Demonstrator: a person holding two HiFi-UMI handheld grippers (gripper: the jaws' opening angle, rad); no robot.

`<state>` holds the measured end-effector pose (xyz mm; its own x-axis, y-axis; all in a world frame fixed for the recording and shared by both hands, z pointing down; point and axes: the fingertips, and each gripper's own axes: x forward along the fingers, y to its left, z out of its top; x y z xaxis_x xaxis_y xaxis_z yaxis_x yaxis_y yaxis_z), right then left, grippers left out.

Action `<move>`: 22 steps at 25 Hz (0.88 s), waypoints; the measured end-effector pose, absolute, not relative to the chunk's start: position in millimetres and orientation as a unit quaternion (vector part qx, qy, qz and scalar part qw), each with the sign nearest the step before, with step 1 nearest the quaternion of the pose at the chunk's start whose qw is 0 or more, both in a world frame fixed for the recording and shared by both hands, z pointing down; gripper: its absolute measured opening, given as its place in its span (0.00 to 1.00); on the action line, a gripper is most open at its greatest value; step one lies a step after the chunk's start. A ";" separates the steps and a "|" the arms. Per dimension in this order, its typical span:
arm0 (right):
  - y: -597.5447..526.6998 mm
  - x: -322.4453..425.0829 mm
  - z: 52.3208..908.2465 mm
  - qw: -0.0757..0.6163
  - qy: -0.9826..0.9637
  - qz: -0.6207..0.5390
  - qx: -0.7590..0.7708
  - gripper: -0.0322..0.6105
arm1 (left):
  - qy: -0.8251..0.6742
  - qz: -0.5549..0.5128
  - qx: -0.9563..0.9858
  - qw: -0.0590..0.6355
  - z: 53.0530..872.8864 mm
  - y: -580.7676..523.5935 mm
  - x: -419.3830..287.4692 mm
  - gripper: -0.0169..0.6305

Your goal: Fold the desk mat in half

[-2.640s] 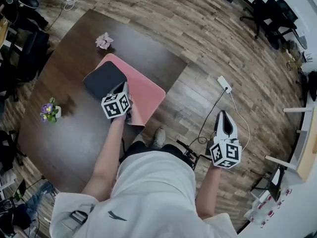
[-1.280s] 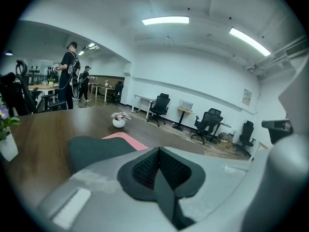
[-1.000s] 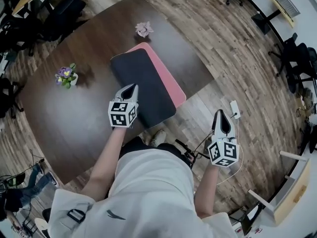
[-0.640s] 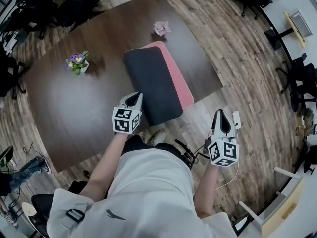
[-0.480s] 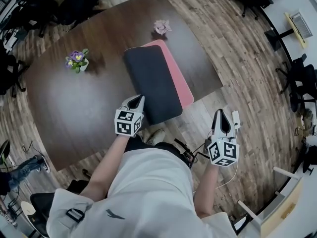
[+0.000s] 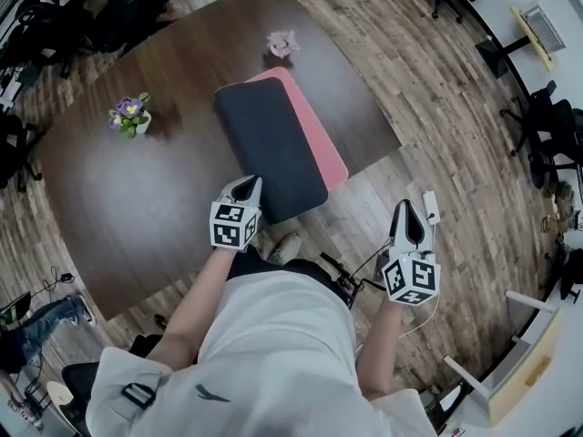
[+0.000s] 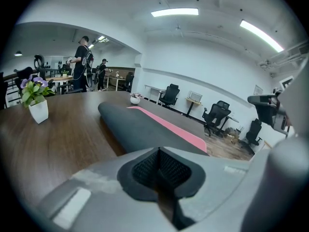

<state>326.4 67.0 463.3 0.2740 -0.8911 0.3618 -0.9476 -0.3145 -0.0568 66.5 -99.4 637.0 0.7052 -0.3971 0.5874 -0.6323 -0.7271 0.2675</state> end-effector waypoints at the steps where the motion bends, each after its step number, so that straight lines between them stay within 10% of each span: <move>1: 69.3 326.8 463.2 0.085 -0.578 0.166 0.795 0.06 | -0.287 0.256 0.893 0.233 639.0 -97.6 66.7 0.04; 22: 103.3 348.2 464.8 0.084 -0.531 0.175 0.825 0.06 | -0.258 0.271 0.898 0.231 664.0 -111.0 127.2 0.04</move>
<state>348.2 103.3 464.8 0.3747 -0.8466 0.3780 -0.9056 -0.4215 -0.0464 127.2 -111.0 664.0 0.7194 -0.3386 0.6064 -0.5891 -0.7600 0.2744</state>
